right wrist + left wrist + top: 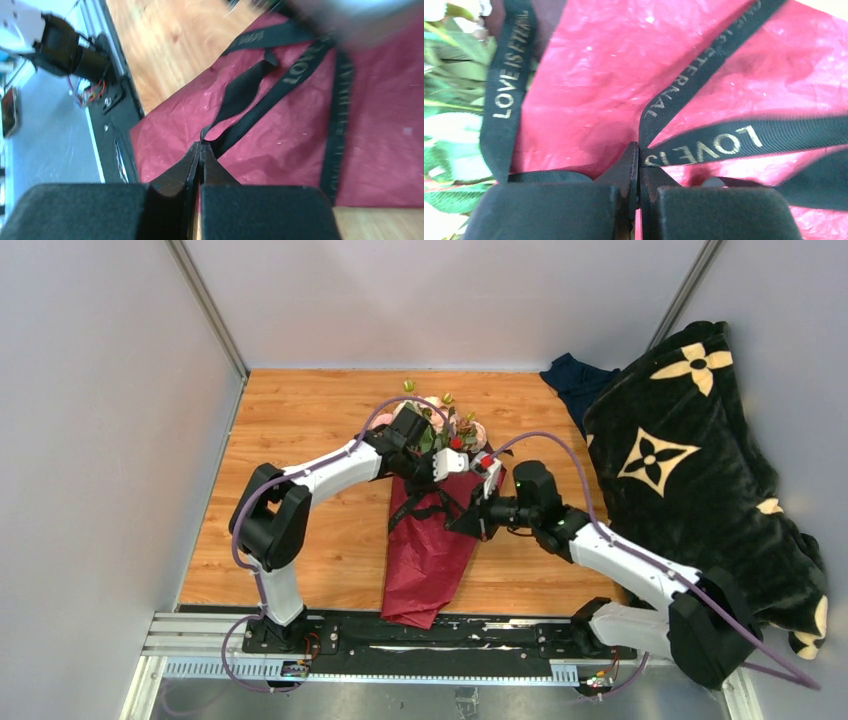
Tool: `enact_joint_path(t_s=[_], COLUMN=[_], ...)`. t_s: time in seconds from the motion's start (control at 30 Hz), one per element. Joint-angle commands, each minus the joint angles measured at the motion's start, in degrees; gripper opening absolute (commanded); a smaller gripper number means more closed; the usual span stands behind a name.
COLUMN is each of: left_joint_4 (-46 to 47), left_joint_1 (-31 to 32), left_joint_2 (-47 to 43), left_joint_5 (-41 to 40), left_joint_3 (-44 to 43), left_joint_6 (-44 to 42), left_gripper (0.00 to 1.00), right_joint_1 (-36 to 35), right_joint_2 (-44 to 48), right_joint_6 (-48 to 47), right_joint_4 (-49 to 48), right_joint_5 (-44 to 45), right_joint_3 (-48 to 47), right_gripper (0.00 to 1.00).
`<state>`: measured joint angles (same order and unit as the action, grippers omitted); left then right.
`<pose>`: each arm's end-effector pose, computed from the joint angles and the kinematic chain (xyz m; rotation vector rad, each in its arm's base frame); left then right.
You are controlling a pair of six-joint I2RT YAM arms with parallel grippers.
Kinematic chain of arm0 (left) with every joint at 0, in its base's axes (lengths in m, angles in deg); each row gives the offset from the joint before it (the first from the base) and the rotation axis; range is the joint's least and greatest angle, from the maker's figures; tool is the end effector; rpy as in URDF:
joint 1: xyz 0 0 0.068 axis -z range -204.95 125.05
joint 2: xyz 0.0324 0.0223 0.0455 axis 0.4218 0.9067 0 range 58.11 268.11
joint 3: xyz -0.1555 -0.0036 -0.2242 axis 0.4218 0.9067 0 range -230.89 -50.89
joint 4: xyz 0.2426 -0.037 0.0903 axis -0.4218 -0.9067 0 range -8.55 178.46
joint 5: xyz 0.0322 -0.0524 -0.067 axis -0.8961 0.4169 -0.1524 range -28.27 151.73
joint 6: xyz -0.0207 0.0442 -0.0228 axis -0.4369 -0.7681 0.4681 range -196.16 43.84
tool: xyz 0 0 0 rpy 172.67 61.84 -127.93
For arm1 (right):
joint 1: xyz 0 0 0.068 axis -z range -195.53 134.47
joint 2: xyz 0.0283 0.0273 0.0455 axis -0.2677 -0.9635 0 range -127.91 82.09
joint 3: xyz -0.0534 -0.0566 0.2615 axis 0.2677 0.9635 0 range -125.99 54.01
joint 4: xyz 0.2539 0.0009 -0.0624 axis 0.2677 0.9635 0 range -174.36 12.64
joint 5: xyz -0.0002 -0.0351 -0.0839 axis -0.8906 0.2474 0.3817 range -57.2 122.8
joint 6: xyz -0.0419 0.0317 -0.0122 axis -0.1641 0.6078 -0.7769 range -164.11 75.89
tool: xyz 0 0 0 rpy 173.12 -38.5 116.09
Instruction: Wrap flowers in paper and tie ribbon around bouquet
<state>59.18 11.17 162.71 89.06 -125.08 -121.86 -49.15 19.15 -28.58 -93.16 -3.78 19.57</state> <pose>0.2985 -0.2382 0.2055 1.7789 1.7992 -0.5546 0.1884 0.1508 0.2499 -0.7635 1.8760 1.1705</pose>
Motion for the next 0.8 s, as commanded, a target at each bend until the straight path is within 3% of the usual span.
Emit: enact_joint_path(t_s=[0.0,0.13,0.27,0.3,0.4,0.57,0.77], left_joint_4=[2.39,2.04,0.67,0.53,-0.03,1.52,0.62], left_joint_1=[-1.13,-1.12,-1.05,-1.05,-1.07,-1.04,-1.05], left_joint_2=[-1.86,-3.0,-4.93,-5.39,-6.86,-8.31,-7.44], left_joint_5=[0.75,0.65,1.58,1.74,1.83,1.3,0.08], left_joint_3=[-3.16,-3.46,-3.09,-3.08,-3.11,-1.18,-3.09], left_joint_6=[4.08,5.5,5.45,5.62,6.29,6.61,6.01], left_gripper=[0.0,0.0,0.0,0.0,0.0,0.0,0.0], right_joint_1=[-5.8,-6.16,-6.1,-6.09,-5.97,-5.72,-1.5], right_joint_2=[-5.01,-9.72,-14.35,-15.14,-16.13,-7.65,0.64], right_joint_6=[-3.64,-2.36,0.99,1.55,1.26,-3.4,-8.33], right_joint_4=[-0.58,-3.06,2.69,4.77,7.57,5.14,11.24], right_joint_5=[-4.13,-0.14,18.69,22.95,27.92,21.16,-0.04], right_joint_3=[0.61,1.8,-1.53,-3.15,-6.43,-1.86,-1.0], right_gripper=[0.0,0.0,0.01,0.02,0.21,0.42,0.51])
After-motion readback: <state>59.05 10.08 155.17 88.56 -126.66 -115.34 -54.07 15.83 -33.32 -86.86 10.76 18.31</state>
